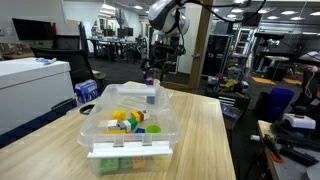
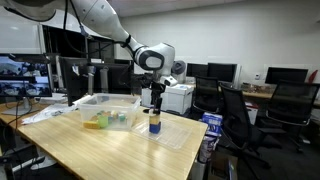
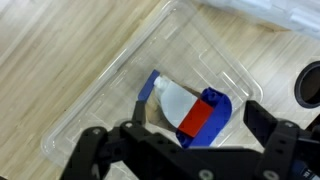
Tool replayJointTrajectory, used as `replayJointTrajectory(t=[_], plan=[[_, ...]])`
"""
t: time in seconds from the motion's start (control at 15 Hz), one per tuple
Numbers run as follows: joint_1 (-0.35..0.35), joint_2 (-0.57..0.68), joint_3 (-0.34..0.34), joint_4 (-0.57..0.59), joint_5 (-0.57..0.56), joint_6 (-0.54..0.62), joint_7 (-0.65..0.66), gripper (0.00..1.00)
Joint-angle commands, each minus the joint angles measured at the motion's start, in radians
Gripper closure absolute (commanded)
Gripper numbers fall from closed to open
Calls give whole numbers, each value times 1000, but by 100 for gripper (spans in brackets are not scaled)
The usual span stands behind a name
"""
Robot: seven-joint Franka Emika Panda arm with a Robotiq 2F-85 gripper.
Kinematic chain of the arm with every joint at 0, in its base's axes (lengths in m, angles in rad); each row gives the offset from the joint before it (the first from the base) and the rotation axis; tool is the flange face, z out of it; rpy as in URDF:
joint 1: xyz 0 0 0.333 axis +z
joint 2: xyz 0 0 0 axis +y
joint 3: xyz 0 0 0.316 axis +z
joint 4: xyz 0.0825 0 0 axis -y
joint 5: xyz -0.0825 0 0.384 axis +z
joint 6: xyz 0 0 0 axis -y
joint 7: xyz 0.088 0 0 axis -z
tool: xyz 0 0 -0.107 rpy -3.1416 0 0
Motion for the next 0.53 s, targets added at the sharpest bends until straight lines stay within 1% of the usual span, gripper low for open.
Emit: replayJointTrajectory(t=[0.0, 0.13, 0.33, 0.47], plan=[[15, -22, -5, 3, -25, -32, 20, 0], [43, -79, -1, -31, -55, -41, 5, 0], [121, -180, -10, -75, -181, -72, 9, 0], [179, -238, -10, -82, -281, -118, 24, 0]])
